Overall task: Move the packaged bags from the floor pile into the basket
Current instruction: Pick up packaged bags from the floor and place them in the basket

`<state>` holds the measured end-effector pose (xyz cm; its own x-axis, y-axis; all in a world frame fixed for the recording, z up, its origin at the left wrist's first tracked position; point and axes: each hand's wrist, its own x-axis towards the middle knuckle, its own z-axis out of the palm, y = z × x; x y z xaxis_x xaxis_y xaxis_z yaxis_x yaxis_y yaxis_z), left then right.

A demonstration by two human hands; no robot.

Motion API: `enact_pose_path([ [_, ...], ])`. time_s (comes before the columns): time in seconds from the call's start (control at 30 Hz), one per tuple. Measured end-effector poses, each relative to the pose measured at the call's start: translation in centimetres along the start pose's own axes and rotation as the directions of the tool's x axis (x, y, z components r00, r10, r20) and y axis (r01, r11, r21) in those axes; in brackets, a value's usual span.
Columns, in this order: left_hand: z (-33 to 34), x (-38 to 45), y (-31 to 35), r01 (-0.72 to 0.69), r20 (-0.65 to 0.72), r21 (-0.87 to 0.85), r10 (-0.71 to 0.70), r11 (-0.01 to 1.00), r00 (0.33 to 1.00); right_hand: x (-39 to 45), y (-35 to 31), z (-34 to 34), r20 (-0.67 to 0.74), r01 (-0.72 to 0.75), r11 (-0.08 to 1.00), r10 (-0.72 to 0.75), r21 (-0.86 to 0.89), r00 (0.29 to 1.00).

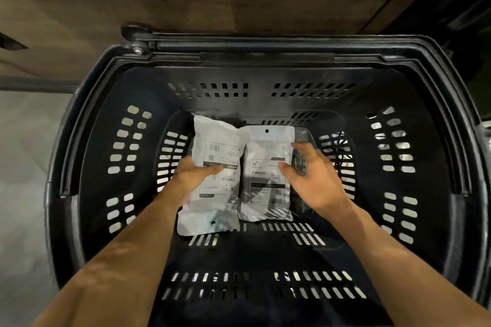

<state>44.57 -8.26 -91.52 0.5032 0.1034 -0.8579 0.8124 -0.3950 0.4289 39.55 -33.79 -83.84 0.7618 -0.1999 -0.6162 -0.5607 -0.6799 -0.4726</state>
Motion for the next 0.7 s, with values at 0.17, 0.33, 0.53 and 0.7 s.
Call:
enact_pose_path([
  [0.17,0.8,0.1,-0.3,0.017,-0.241,0.349,0.072,0.937,0.968,-0.2,-1.0,-0.3,0.048,0.031,0.989,-0.024,-0.145,0.999],
  [0.33,0.2,-3.7,0.3,-0.162,-0.082,0.668,0.289,0.726,0.954,-1.4,-3.0,-0.5,0.097,0.063,0.963,-0.039,-0.26,0.995],
  [0.53,-2.9,-11.0,5.6,-0.399,0.239,0.888,0.512,0.228,0.825,-5.3,-6.9,-2.9,0.124,0.122,0.929,-0.083,-0.349,0.989],
  [0.7,-7.8,-22.2,10.6,-0.432,0.267,0.897,0.672,0.087,0.69,-11.3,-12.4,-8.9,0.146,0.231,0.849,-0.183,-0.476,0.972],
])
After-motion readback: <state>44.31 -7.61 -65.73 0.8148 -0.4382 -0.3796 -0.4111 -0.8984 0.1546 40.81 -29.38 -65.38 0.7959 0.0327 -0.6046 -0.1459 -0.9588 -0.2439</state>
